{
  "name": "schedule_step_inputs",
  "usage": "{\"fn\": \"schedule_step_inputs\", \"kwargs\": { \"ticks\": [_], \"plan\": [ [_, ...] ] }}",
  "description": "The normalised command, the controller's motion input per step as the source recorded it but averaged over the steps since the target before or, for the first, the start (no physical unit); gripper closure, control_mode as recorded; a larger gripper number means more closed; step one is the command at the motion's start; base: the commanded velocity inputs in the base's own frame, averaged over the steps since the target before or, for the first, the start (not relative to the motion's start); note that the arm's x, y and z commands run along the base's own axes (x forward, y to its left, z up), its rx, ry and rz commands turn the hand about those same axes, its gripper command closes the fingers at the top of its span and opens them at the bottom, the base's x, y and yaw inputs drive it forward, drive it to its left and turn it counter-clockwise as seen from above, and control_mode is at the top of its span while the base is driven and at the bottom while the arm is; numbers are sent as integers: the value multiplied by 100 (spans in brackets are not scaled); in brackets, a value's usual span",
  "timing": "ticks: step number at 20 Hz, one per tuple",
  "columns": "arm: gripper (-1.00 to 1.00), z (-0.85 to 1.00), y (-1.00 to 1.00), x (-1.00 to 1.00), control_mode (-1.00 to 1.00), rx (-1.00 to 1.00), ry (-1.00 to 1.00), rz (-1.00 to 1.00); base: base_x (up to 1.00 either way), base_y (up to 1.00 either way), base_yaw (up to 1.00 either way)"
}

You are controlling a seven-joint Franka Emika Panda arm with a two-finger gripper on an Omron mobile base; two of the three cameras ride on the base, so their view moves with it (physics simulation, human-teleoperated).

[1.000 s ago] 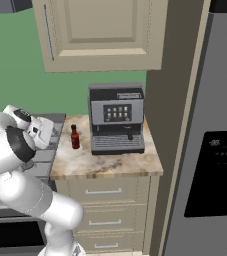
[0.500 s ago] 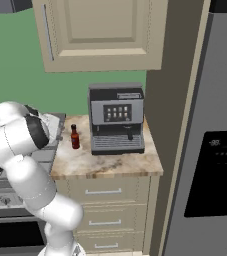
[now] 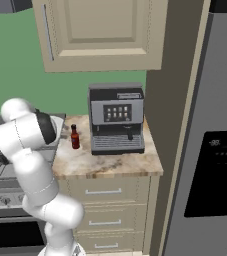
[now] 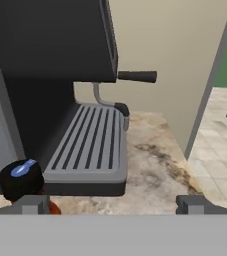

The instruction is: Place the mayonnaise and condiment bottle from the counter to the top shelf of the fridge. If the existing items in the fridge are on the top shelf, move them to other shelves.

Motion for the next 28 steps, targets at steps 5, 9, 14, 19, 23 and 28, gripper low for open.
{"fn": "schedule_step_inputs", "kwargs": {
  "ticks": [5, 9, 14, 19, 23, 28],
  "plan": [
    [-100, -8, -13, 0, -100, -1, 0, 0, 0, 0, 0],
    [-100, -7, -3, 0, -100, 0, 0, 0, 0, 0, 0],
    [-100, 0, 1, 4, -100, 0, 0, 0, 0, 0, 0],
    [-100, -1, 4, 3, -100, -2, 0, 0, 0, 0, 0],
    [-100, -2, 13, -9, -100, -4, 0, 0, 0, 0, 0],
    [-100, 0, 38, 4, -100, -8, 0, 0, 0, 0, 0]
  ]
}}
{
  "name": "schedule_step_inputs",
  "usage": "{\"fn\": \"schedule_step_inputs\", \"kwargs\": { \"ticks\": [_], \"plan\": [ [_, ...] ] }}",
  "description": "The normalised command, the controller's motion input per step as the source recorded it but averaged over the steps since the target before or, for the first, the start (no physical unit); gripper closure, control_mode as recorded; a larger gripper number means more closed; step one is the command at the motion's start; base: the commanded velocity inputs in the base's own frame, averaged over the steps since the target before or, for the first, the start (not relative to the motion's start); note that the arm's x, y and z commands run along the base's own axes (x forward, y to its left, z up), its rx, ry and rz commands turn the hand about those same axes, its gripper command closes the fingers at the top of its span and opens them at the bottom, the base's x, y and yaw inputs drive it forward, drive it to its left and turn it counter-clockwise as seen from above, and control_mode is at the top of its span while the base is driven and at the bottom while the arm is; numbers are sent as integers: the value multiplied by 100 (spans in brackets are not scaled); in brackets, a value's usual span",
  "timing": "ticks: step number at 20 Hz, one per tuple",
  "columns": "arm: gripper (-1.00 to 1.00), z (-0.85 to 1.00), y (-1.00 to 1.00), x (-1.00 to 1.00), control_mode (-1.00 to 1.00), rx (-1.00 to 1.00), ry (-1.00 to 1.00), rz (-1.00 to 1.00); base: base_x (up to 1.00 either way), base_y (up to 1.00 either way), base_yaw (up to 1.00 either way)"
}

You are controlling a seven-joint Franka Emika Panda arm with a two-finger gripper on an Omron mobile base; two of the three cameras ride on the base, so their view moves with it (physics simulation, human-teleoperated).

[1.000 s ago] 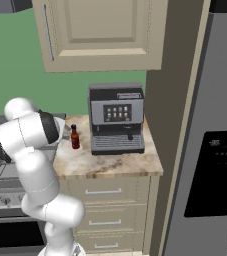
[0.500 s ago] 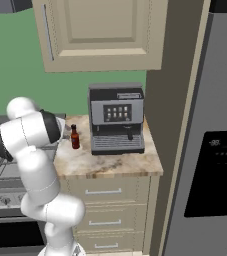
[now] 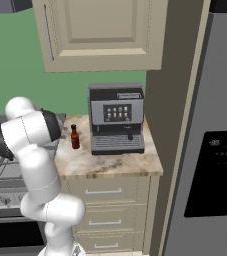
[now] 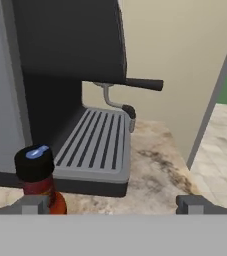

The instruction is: Place the mayonnaise and condiment bottle from the counter to the top shelf of the fridge. If the existing items in the fridge are on the top shelf, move them to other shelves.

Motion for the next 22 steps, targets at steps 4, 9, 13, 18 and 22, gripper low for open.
{"fn": "schedule_step_inputs", "kwargs": {
  "ticks": [4, 9, 13, 18, 22],
  "plan": [
    [-100, -2, 22, 15, -100, -8, 0, 0, 0, 0, 0],
    [-100, -5, 0, 23, -100, -5, 0, 0, 0, 0, 0],
    [-100, -11, 0, 11, -100, -4, 0, 0, 0, 0, 0],
    [-100, -17, 0, 5, -100, -4, 0, 0, 0, 0, 0],
    [-100, -19, -2, 6, -100, -4, 0, 0, 0, 0, 0]
  ]
}}
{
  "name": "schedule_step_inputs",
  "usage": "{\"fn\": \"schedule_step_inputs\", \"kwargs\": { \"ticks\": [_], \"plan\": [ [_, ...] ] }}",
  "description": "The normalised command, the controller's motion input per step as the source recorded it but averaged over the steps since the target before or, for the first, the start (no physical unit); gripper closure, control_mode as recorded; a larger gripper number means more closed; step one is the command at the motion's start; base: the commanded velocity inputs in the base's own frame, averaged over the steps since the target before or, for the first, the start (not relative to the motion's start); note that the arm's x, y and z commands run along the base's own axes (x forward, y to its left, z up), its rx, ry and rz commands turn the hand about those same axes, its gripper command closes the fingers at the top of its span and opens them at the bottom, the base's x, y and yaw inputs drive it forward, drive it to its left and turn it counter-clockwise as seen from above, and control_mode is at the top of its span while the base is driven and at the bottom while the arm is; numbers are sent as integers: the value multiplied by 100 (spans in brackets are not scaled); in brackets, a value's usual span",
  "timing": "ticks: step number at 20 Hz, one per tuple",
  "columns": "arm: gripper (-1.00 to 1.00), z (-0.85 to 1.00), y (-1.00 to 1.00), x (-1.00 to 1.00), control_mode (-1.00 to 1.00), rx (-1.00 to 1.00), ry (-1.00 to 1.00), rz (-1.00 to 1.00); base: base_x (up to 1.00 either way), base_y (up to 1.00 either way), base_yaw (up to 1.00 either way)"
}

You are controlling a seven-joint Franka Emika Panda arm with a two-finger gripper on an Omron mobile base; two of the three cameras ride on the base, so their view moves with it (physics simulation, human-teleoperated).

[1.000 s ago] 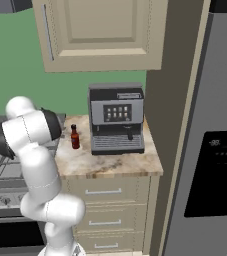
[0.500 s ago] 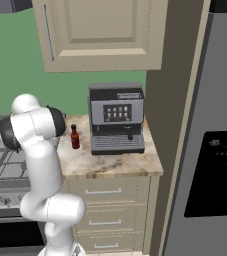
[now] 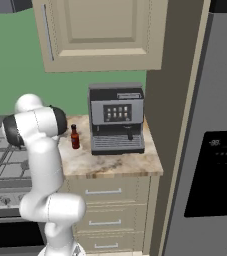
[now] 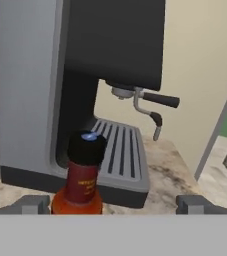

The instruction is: Place the mayonnaise and condiment bottle from the counter to the top shelf of the fridge. If the existing items in the fridge are on the top shelf, move them to other shelves.

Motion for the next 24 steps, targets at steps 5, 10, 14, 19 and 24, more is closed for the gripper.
{"fn": "schedule_step_inputs", "kwargs": {
  "ticks": [5, 10, 14, 19, 24],
  "plan": [
    [-100, -6, -20, 24, -100, 0, 0, 0, 0, 0, 0],
    [-100, 0, -26, 27, -100, 0, 0, 0, 0, 0, 0],
    [-100, -3, -13, 7, -100, 0, 0, 0, 0, 0, 0],
    [-100, -6, -1, 1, -100, 0, 0, 0, 0, 0, 0],
    [100, -9, -17, 1, -100, 0, 0, 0, 0, 0, 0]
  ]
}}
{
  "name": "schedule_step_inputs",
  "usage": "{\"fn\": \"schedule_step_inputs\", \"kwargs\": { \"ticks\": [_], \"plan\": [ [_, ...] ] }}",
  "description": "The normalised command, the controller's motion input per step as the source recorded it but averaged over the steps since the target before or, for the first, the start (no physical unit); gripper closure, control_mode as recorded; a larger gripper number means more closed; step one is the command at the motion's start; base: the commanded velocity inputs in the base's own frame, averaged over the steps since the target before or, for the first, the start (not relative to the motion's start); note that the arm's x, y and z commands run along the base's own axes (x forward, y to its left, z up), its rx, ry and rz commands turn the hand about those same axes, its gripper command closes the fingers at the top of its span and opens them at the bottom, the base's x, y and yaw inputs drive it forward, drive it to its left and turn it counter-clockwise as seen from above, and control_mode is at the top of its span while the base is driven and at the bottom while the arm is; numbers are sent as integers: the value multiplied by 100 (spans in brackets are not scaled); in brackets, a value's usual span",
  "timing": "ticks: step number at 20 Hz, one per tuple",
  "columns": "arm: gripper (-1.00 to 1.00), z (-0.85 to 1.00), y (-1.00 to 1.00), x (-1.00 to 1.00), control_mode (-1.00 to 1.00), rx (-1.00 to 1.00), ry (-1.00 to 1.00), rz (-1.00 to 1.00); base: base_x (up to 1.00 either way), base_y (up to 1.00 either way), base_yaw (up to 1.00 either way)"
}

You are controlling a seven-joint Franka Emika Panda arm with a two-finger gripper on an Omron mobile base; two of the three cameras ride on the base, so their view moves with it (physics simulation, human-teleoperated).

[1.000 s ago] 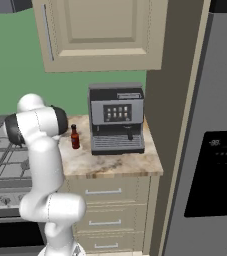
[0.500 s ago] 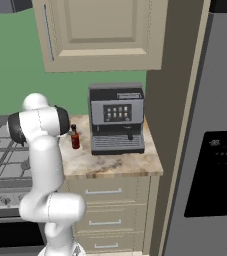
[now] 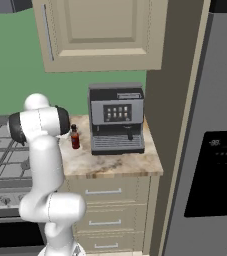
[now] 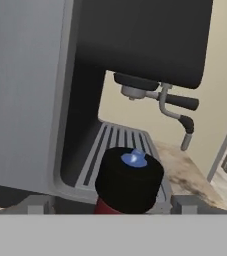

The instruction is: Place the mayonnaise and condiment bottle from the counter to the top shelf of the fridge. If the existing items in the fridge are on the top shelf, move them to other shelves.

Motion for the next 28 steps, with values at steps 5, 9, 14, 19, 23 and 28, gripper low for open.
{"fn": "schedule_step_inputs", "kwargs": {
  "ticks": [5, 9, 14, 19, 23, 28],
  "plan": [
    [100, 0, -6, 0, -100, 0, 0, 0, 0, 0, 0],
    [100, 11, 0, -15, -100, 1, 0, 0, 0, 0, 0],
    [100, 81, 1, -64, -100, 5, -6, 0, 0, 0, 0],
    [100, 100, 4, -90, -100, 3, -11, 0, 0, 0, 0],
    [100, 100, 0, -100, -100, 1, -11, 0, 0, 0, 0],
    [100, 100, -19, -100, -100, 1, -9, 1, 0, 0, 0]
  ]
}}
